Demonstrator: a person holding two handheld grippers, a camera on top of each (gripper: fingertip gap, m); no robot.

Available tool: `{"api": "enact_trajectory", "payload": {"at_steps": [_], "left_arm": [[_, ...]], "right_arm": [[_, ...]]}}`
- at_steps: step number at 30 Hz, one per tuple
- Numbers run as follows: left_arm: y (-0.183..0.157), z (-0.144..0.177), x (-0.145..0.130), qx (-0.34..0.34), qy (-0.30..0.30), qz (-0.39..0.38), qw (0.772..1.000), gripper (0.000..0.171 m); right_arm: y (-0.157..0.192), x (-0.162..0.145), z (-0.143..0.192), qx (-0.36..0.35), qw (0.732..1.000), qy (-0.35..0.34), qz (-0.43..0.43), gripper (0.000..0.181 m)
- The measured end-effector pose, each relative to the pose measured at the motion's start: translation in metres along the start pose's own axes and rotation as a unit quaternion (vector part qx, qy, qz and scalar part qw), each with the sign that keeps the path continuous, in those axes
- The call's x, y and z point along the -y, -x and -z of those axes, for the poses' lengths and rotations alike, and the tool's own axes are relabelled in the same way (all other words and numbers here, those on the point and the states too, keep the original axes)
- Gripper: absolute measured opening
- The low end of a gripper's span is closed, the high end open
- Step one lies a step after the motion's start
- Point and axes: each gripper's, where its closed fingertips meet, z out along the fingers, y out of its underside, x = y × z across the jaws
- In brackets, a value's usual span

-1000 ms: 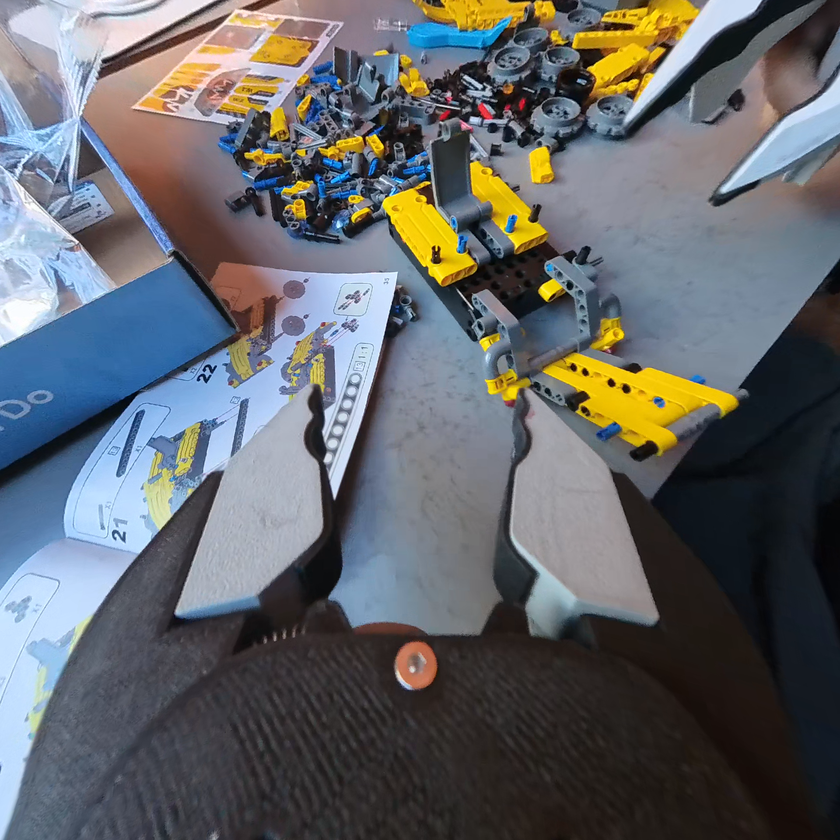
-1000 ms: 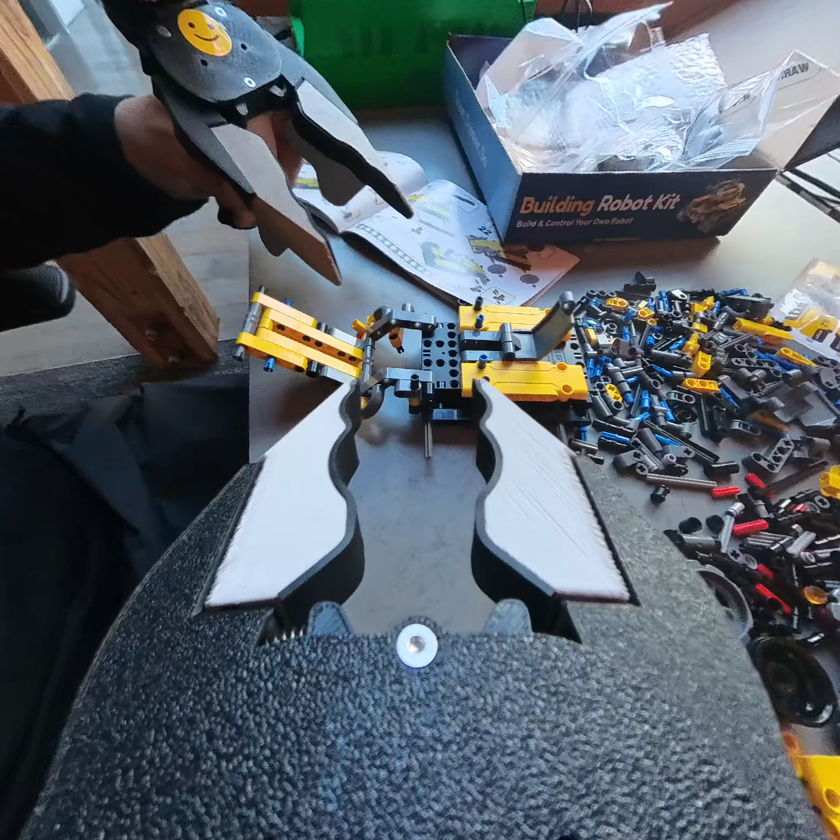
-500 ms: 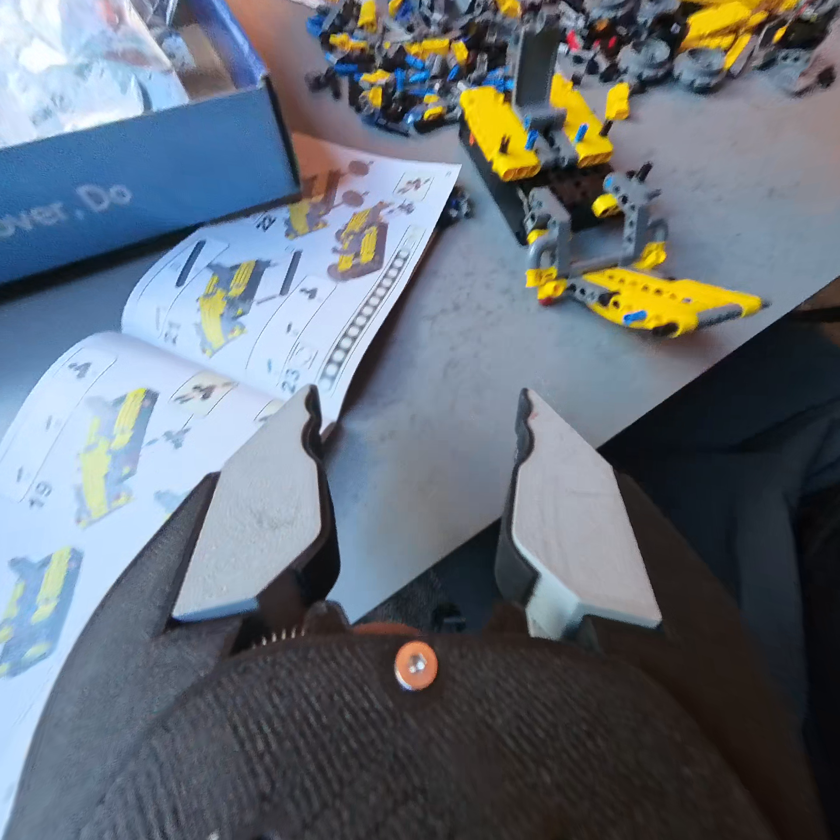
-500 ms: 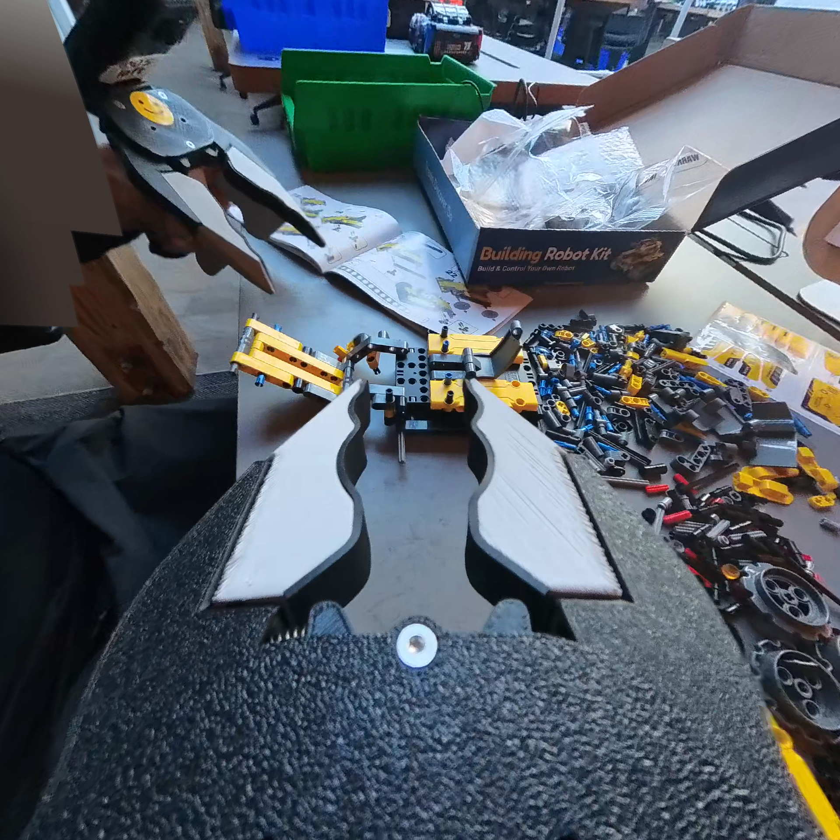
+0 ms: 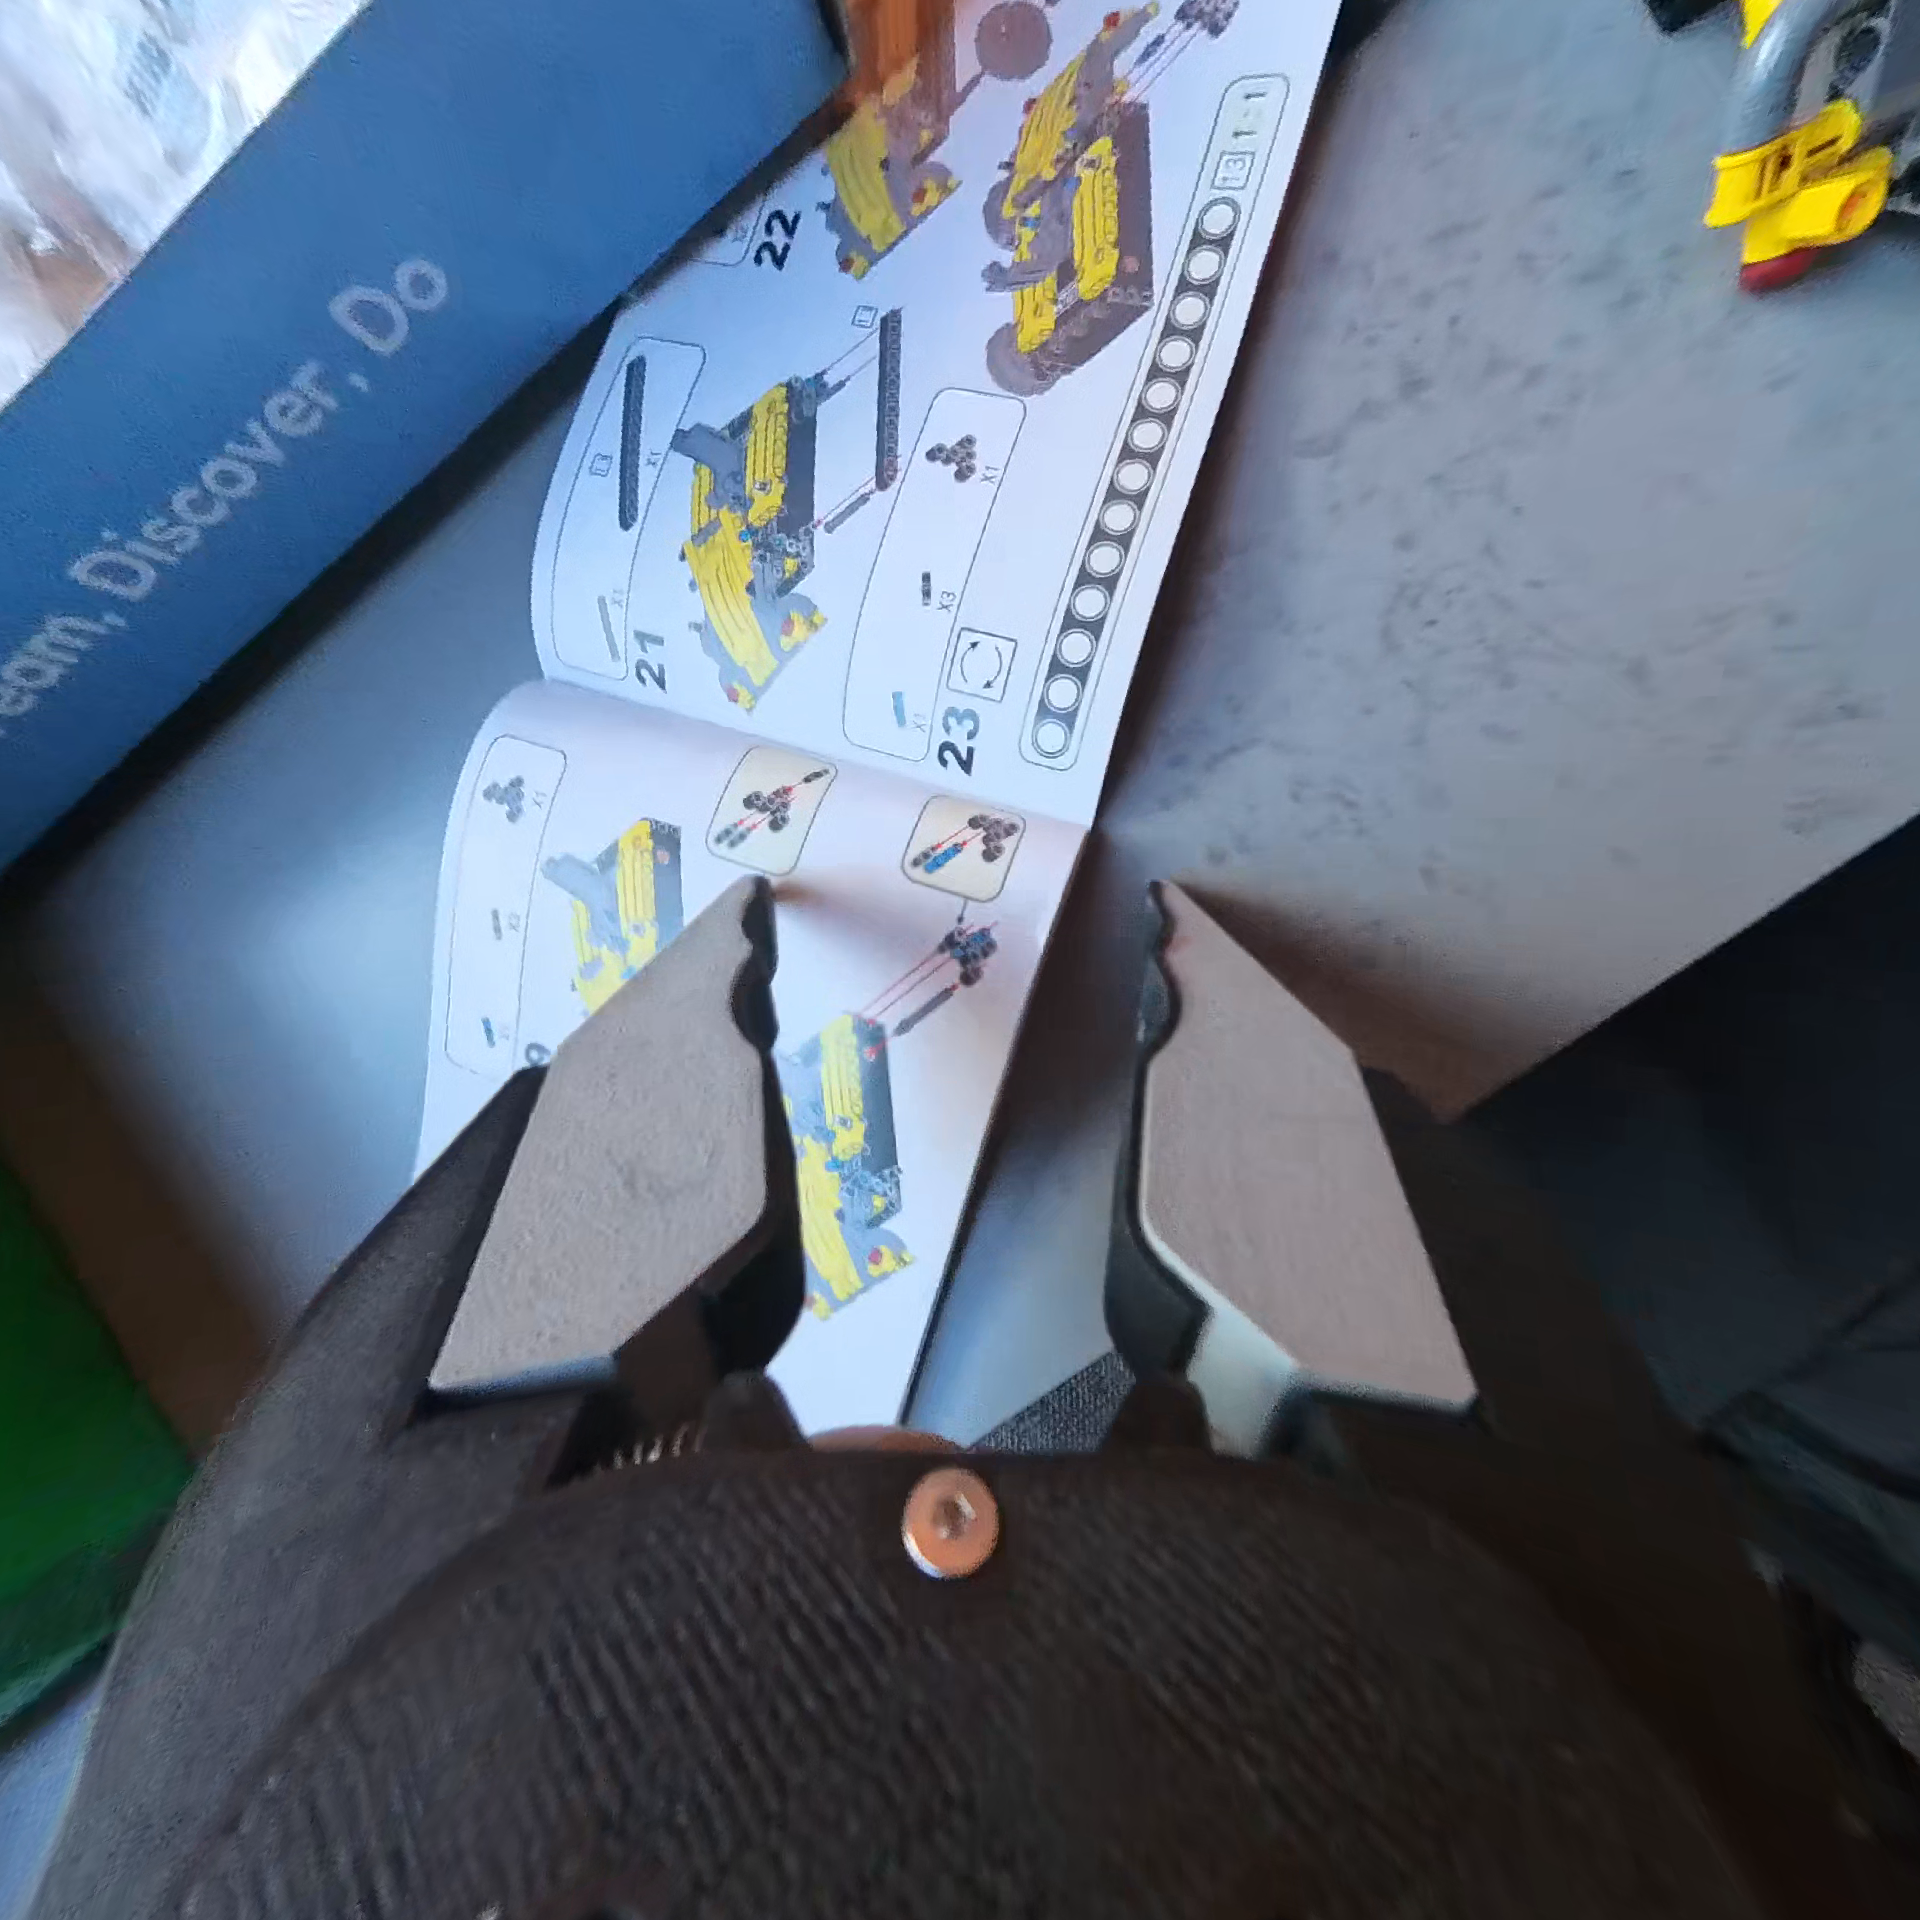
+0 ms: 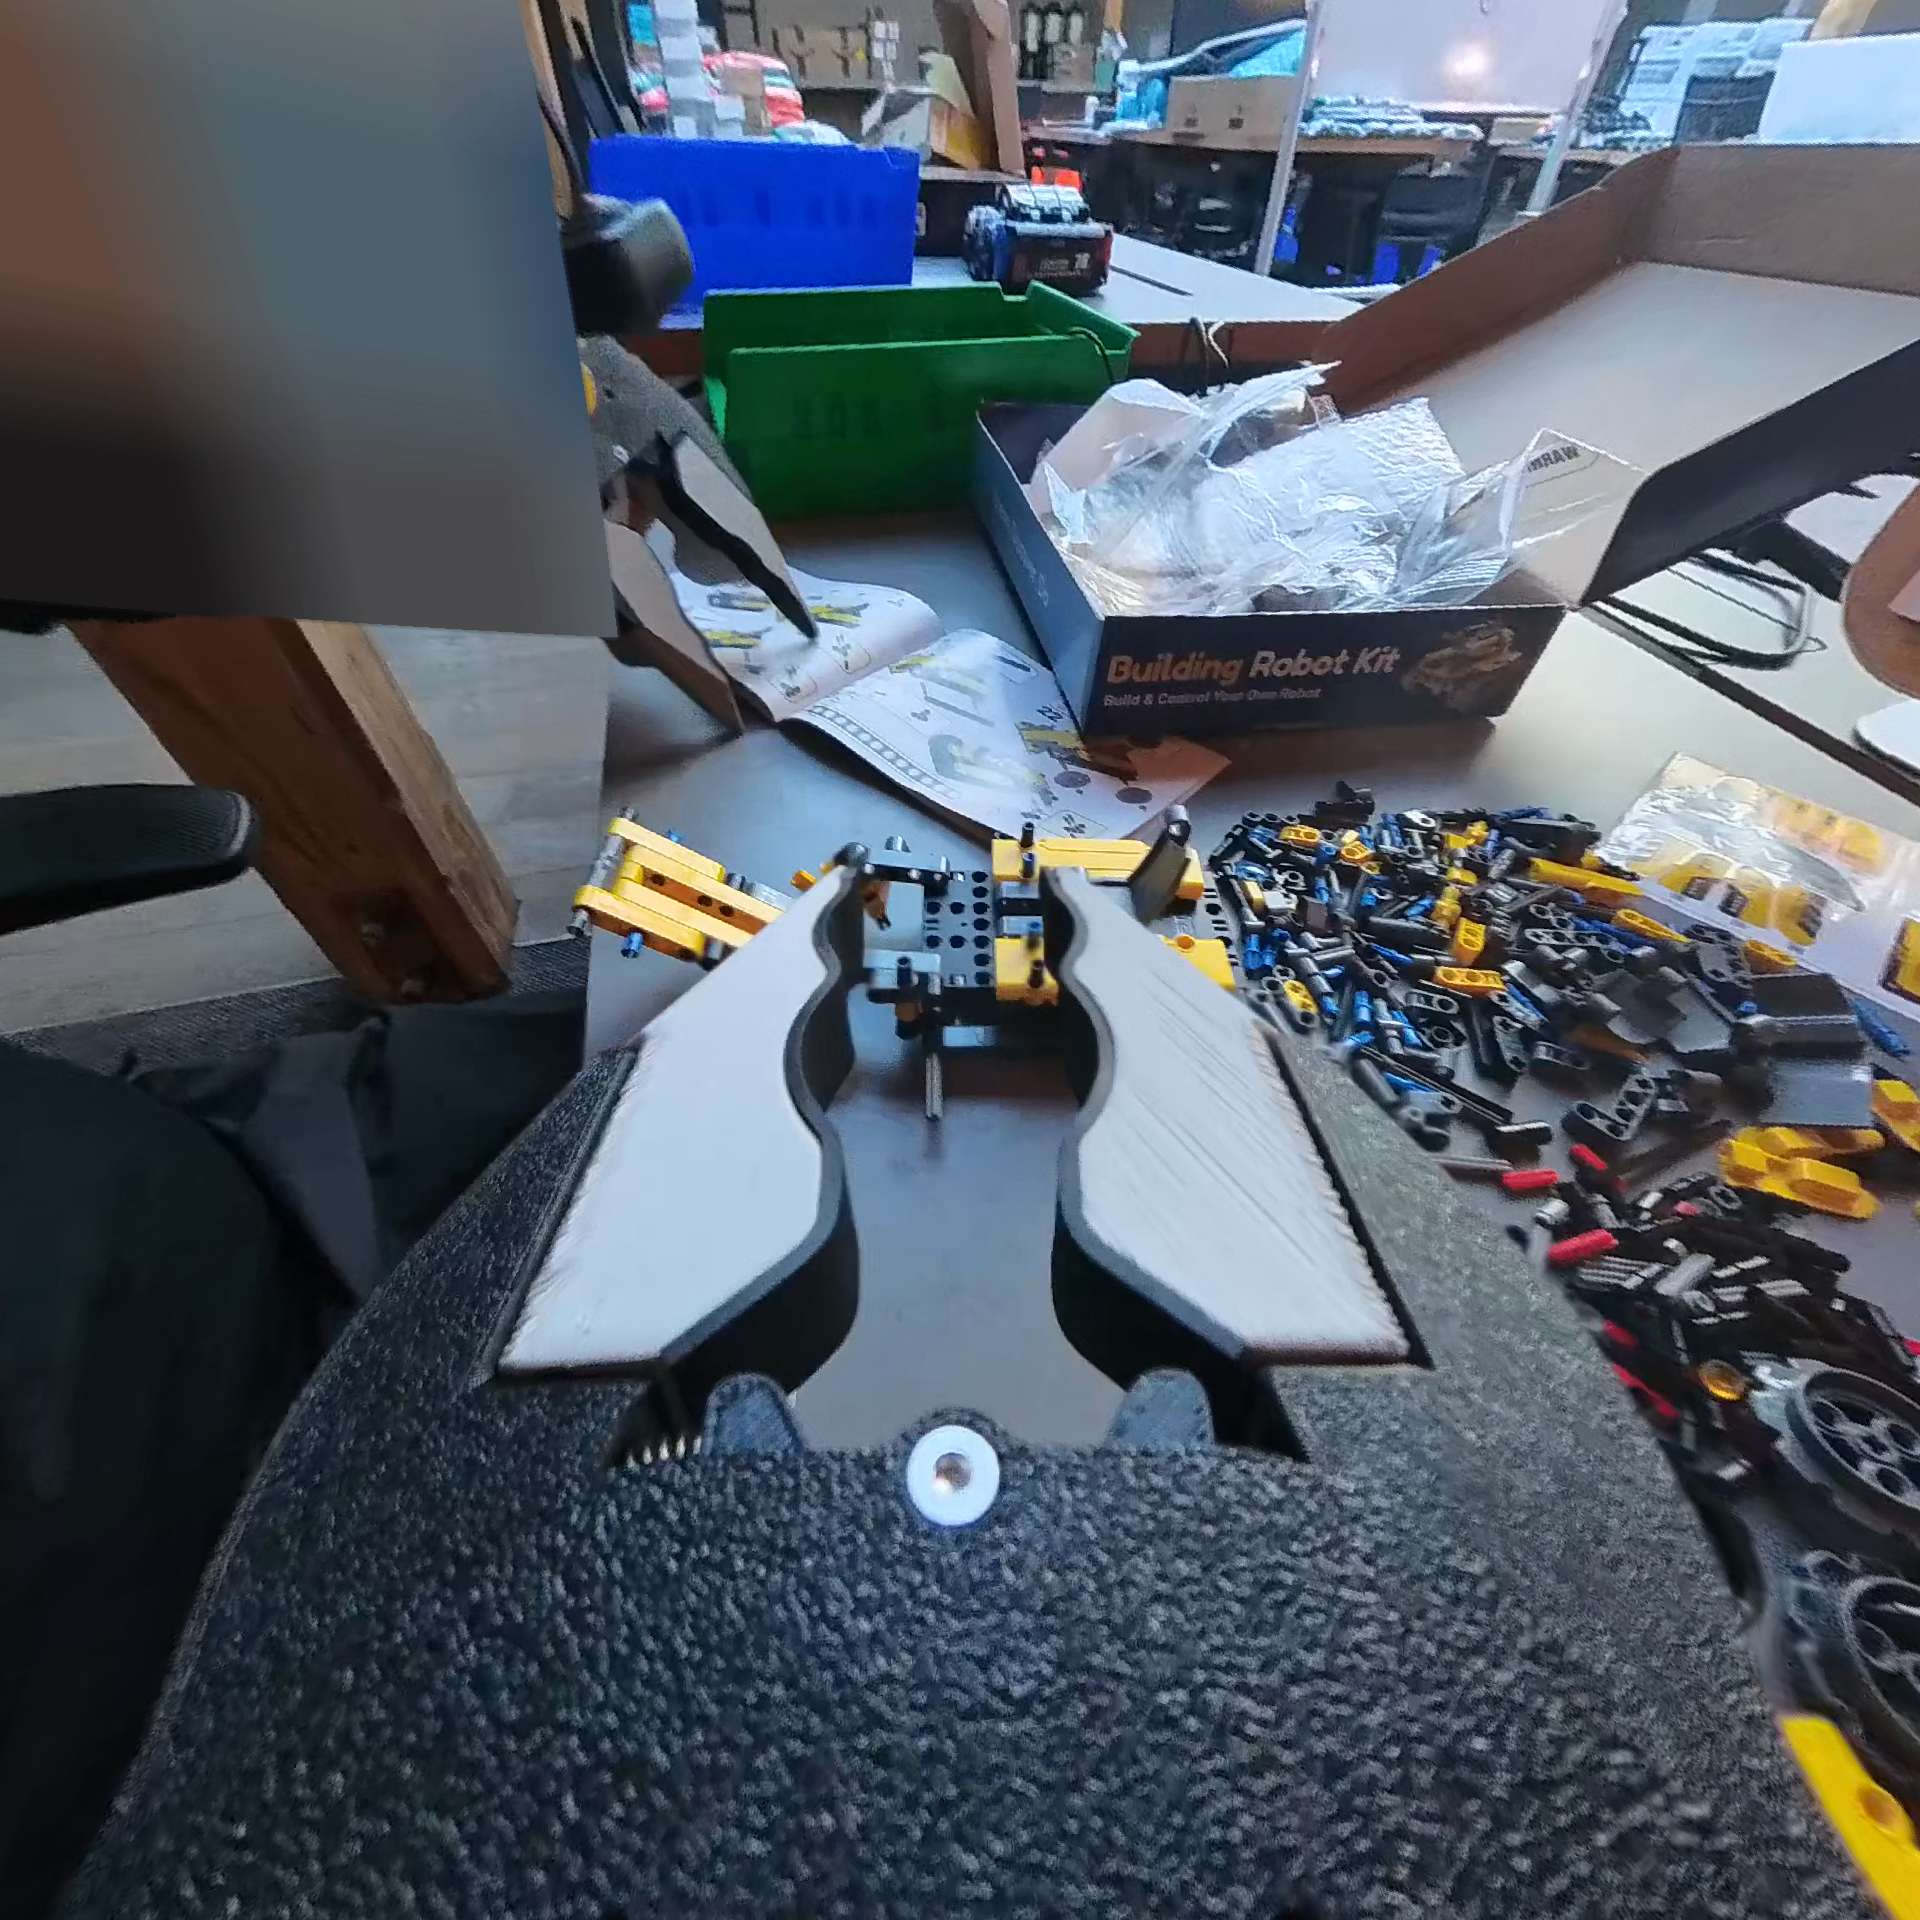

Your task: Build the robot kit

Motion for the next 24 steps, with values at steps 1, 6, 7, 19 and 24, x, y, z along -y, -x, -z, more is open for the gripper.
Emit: {"api": "enact_trajectory", "payload": {"at_steps": [1,6,7,19,24], "left_arm": [[-0.002,0.000,-0.001,-0.011,0.006,-0.007,1.000,0.062],[0.008,0.001,-0.012,0.009,0.046,-0.073,0.996,0.013],[0.010,0.000,-0.014,0.017,0.052,-0.081,0.995,0.008],[0.018,0.032,0.029,0.042,0.015,-0.092,0.995,0.000],[0.016,0.045,0.054,0.061,-0.010,-0.121,0.991,0.000]], "right_arm": [[0.004,0.002,-0.001,0.009,1.000,-0.006,-0.006,0.032],[0.027,0.002,-0.035,0.035,0.997,0.054,0.047,0.034],[0.029,0.002,-0.048,0.027,0.993,0.081,0.084,0.037],[0.008,-0.025,-0.212,0.024,0.913,0.286,0.288,0.053],[-0.013,-0.035,-0.214,0.029,0.902,0.317,0.293,0.037]]}}
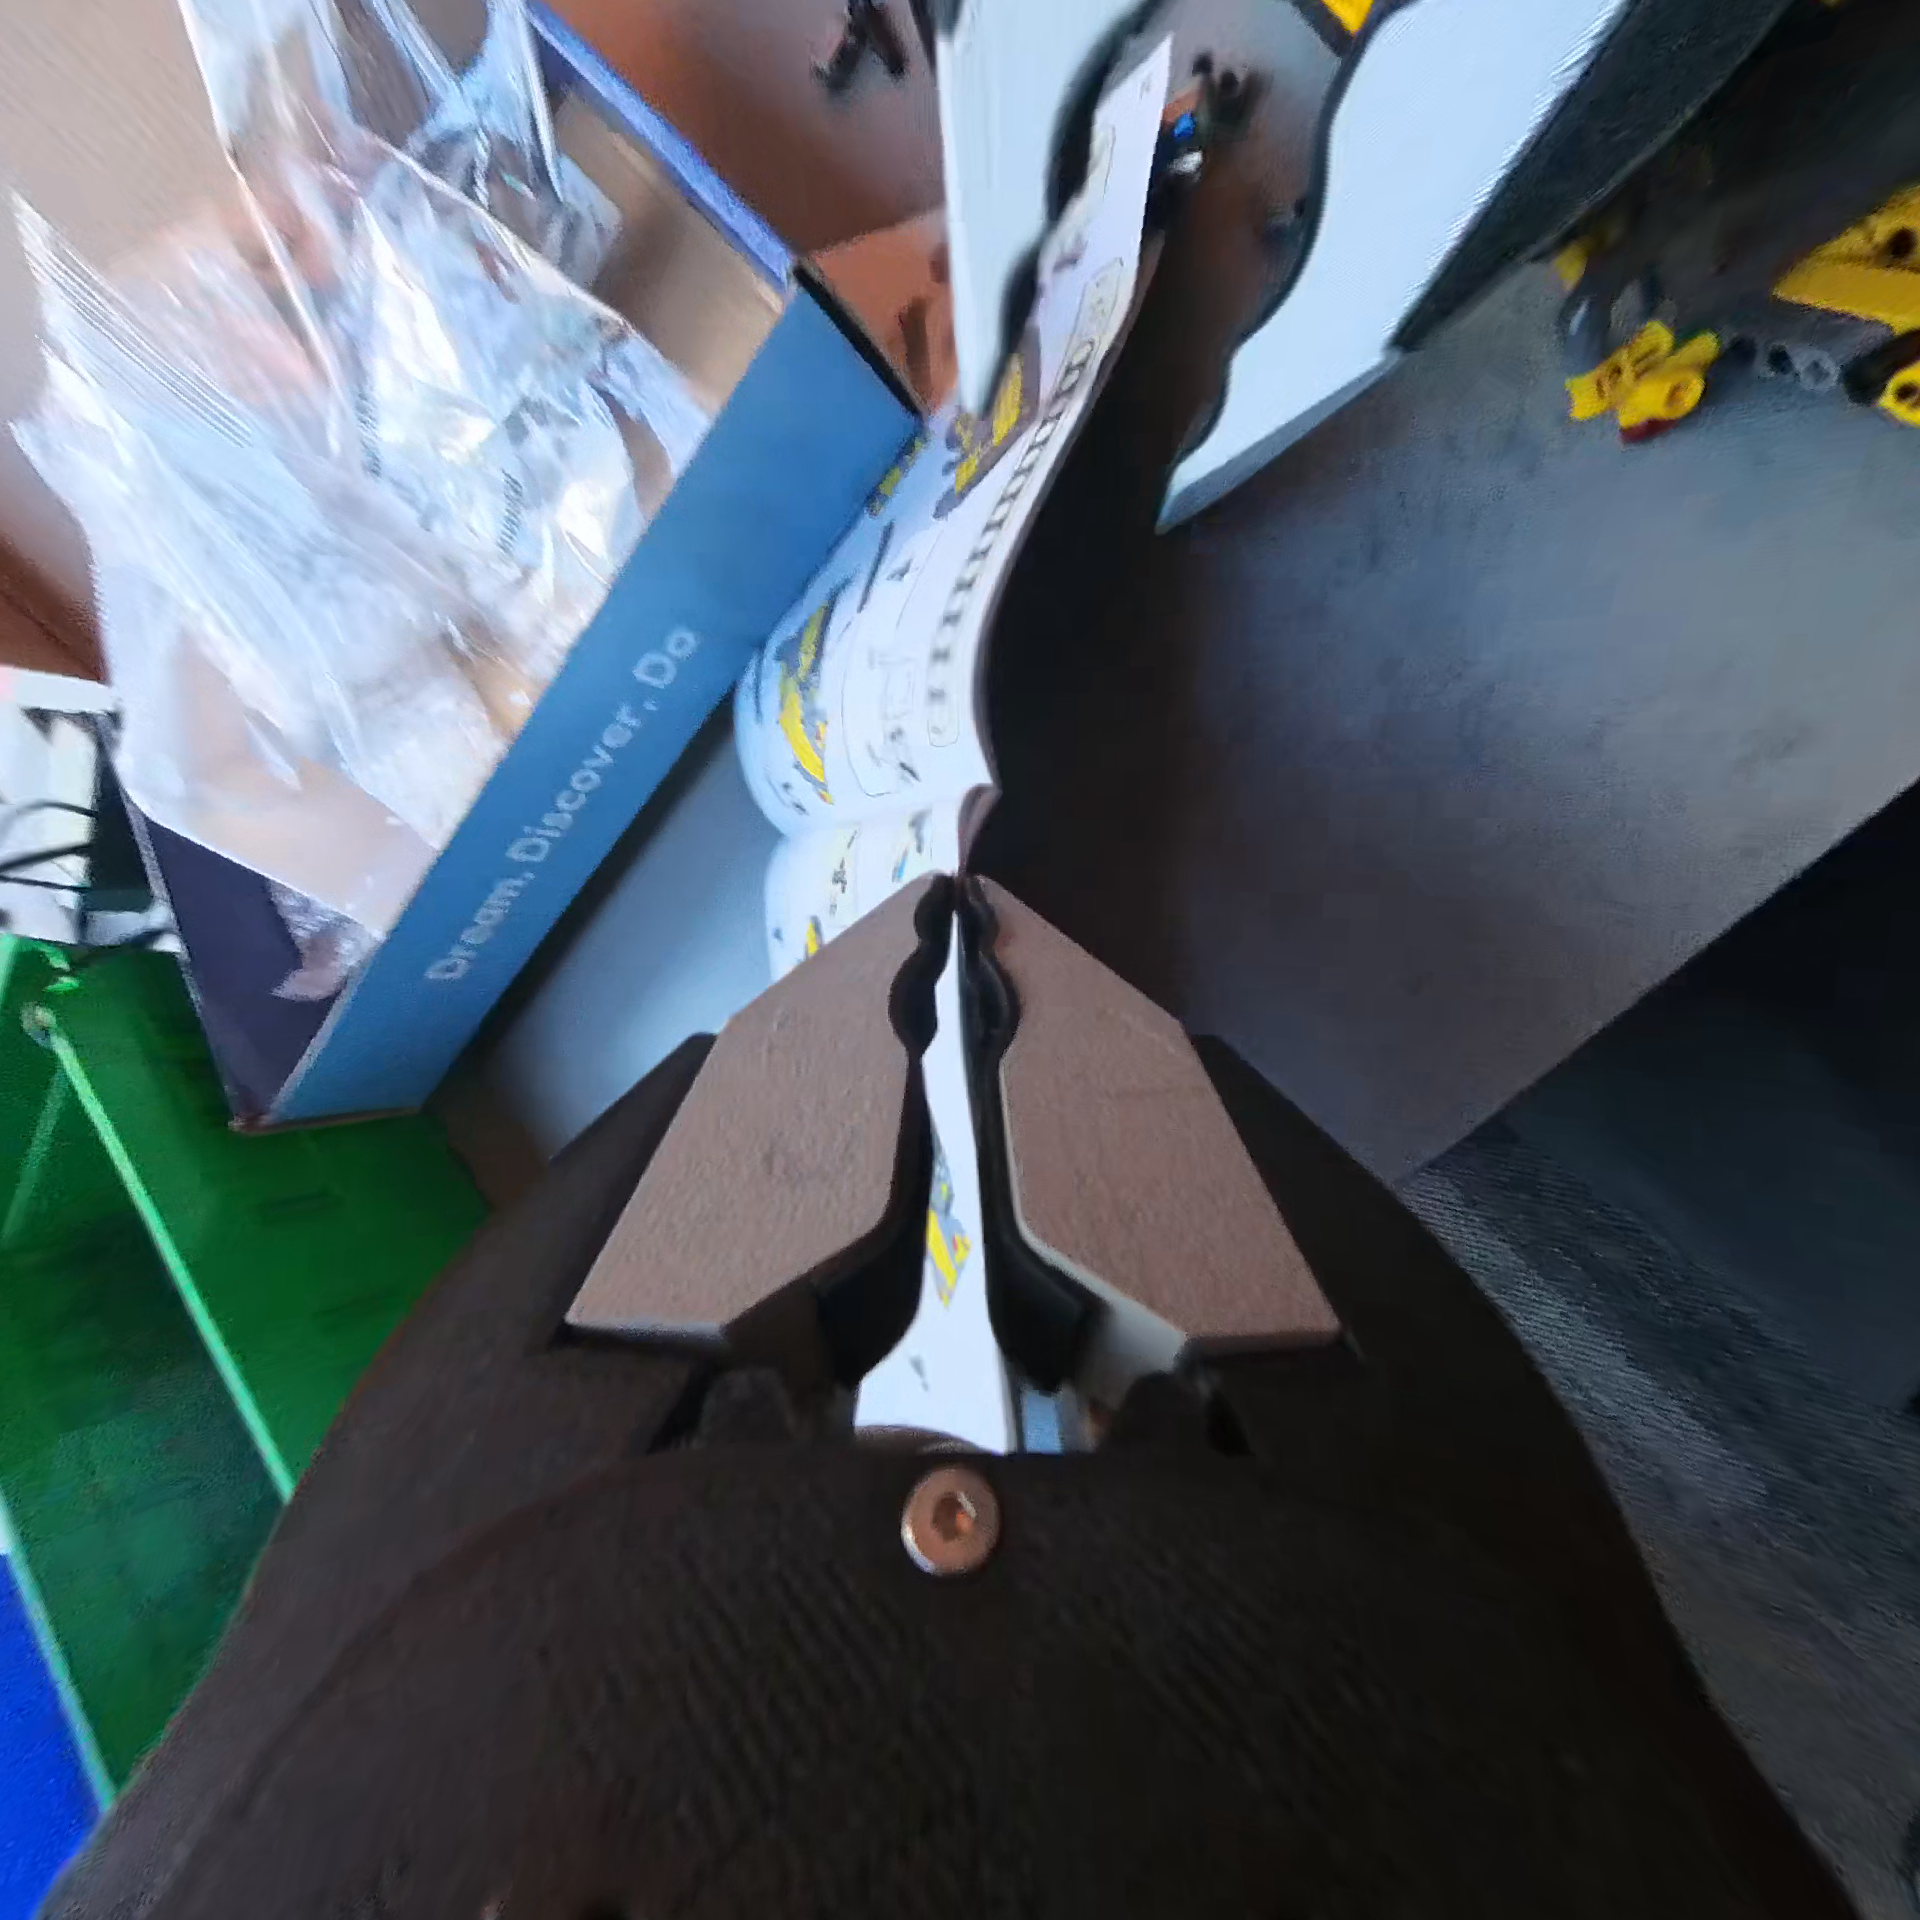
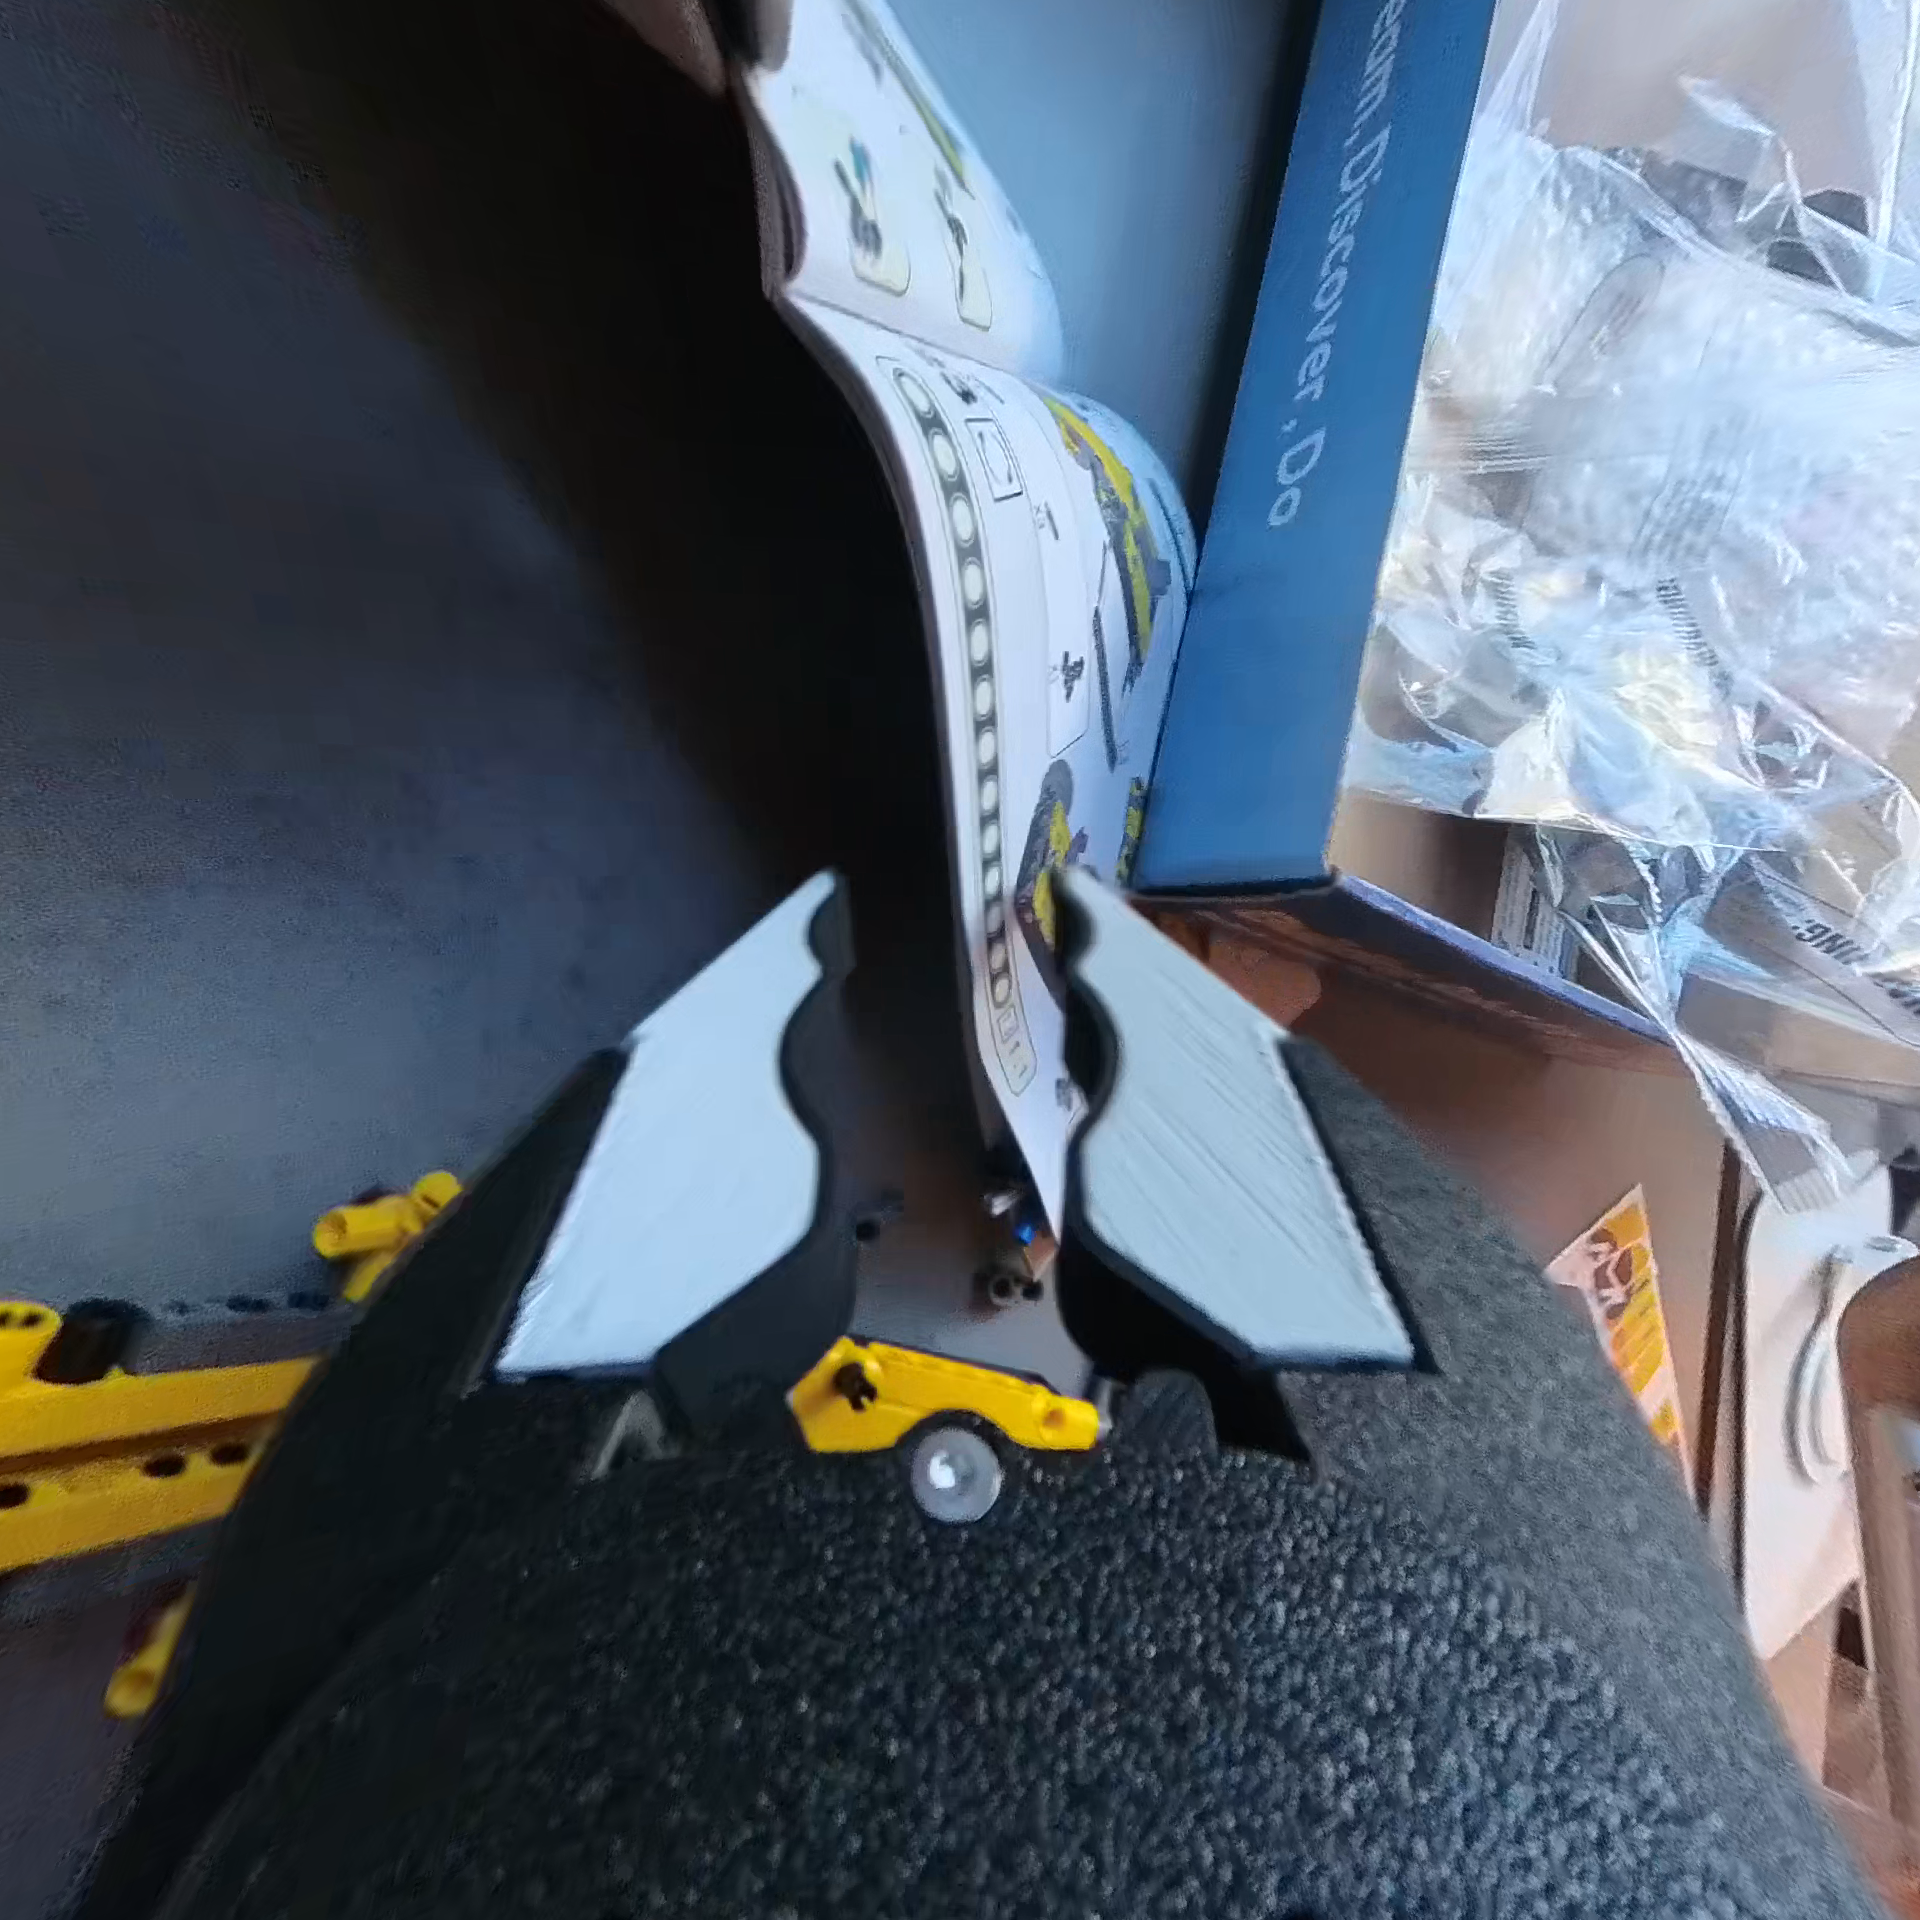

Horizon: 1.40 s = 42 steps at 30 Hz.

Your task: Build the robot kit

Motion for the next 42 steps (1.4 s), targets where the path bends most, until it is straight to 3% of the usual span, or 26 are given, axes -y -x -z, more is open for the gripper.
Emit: {"api": "enact_trajectory", "payload": {"at_steps": [2,7,14,18,19,21,26,30,34,35,38,40,42], "left_arm": [[0.004,0.004,0.012,0.014,-0.005,-0.018,1.000,0.000],[0.016,0.009,0.054,0.054,-0.025,-0.058,0.996,0.000],[0.031,0.016,0.101,0.073,-0.055,-0.066,0.994,0.000],[0.029,0.018,0.109,0.060,-0.066,-0.056,0.994,0.000],[0.028,0.017,0.110,0.056,-0.067,-0.053,0.995,0.000],[0.028,0.014,0.109,0.060,-0.064,-0.053,0.995,0.000],[0.027,0.018,0.114,0.069,-0.073,-0.055,0.993,0.000],[0.028,0.020,0.114,0.071,-0.076,-0.050,0.993,0.000],[0.025,0.019,0.113,0.057,-0.083,-0.035,0.994,0.000],[0.024,0.019,0.113,0.056,-0.085,-0.035,0.994,0.000],[0.024,0.019,0.116,0.057,-0.089,-0.035,0.994,0.000],[0.024,0.020,0.118,0.060,-0.088,-0.036,0.994,0.000],[0.022,0.020,0.119,0.054,-0.089,-0.036,0.994,0.000]], "right_arm": [[-0.008,-0.003,0.005,-0.004,1.000,0.002,0.012,0.007],[-0.029,-0.018,0.018,0.008,1.000,0.011,0.002,0.001],[-0.045,-0.023,0.038,0.080,0.987,-0.059,-0.127,0.001],[-0.050,-0.022,0.048,0.089,0.979,-0.092,-0.159,0.011],[-0.053,-0.022,0.050,0.082,0.980,-0.093,-0.156,0.002],[-0.055,-0.022,0.051,0.070,0.982,-0.093,-0.149,0.002],[-0.054,-0.031,0.053,0.051,0.988,-0.071,-0.126,0.014],[-0.058,-0.033,0.074,0.060,0.978,-0.115,-0.162,0.024],[-0.077,-0.098,0.068,-0.007,0.979,-0.005,-0.202,0.036],[-0.076,-0.101,0.069,-0.015,0.980,-0.005,-0.200,0.036],[-0.059,-0.072,0.082,0.038,0.973,-0.083,-0.211,0.032],[-0.066,-0.090,0.074,0.009,0.980,-0.036,-0.196,0.026],[-0.077,-0.116,0.065,-0.022,0.977,0.024,-0.211,0.044]]}}
